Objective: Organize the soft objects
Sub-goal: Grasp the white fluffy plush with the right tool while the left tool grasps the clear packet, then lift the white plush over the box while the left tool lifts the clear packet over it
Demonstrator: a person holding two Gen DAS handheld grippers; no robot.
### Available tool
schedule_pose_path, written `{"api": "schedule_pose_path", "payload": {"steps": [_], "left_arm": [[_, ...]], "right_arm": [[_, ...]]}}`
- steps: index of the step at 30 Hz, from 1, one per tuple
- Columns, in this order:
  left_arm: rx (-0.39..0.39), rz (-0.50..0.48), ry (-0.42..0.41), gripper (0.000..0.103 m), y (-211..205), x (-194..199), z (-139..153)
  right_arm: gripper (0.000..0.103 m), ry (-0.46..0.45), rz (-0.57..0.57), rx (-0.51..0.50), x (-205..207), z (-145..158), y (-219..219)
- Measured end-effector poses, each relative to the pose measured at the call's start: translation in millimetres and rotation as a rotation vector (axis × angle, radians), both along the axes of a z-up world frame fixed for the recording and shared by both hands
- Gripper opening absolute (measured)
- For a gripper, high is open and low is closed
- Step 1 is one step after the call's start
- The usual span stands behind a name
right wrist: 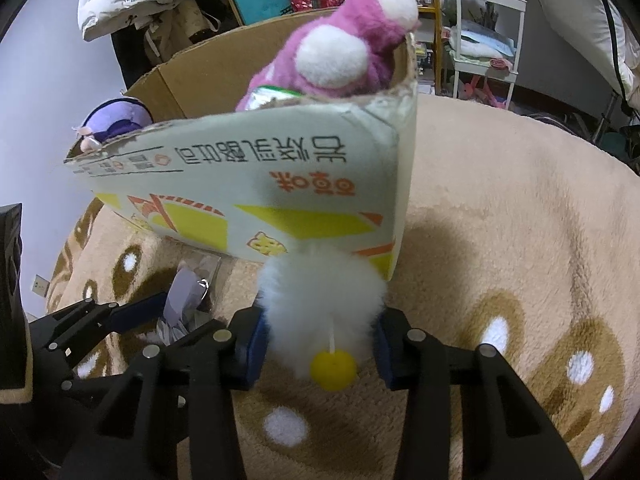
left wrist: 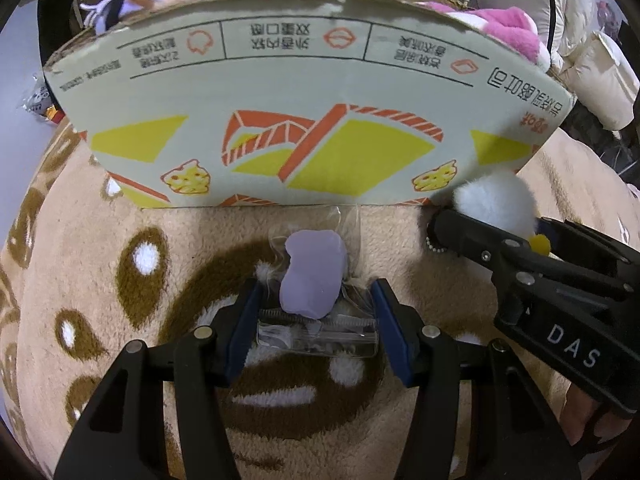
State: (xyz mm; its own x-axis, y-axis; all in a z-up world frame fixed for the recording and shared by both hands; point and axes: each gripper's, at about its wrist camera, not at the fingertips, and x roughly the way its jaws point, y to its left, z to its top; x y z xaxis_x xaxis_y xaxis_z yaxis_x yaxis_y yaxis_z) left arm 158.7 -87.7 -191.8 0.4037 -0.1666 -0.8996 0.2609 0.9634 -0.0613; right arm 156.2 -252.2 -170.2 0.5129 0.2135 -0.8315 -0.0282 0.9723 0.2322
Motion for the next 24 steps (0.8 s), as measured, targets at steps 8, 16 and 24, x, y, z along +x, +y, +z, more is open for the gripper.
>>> {"api": "schedule_pose_path", "payload": {"steps": [8,16,24], "left_arm": [[0.003,0.032,-0.045,0.055,5,-9,18],[-0.021,0.077,-0.109,0.055,23,-24,49],[-0.026,0.113,-0.225,0.055,44,-53,91]], "right_arm": [[0.046,-0.034,-0.015,0.007,-7,11,-6],[0.046,-0.102,-0.021,0.003,-20,32,-5],[0.046,-0.187,-0.019,0.002,-42,65,-4]]}}
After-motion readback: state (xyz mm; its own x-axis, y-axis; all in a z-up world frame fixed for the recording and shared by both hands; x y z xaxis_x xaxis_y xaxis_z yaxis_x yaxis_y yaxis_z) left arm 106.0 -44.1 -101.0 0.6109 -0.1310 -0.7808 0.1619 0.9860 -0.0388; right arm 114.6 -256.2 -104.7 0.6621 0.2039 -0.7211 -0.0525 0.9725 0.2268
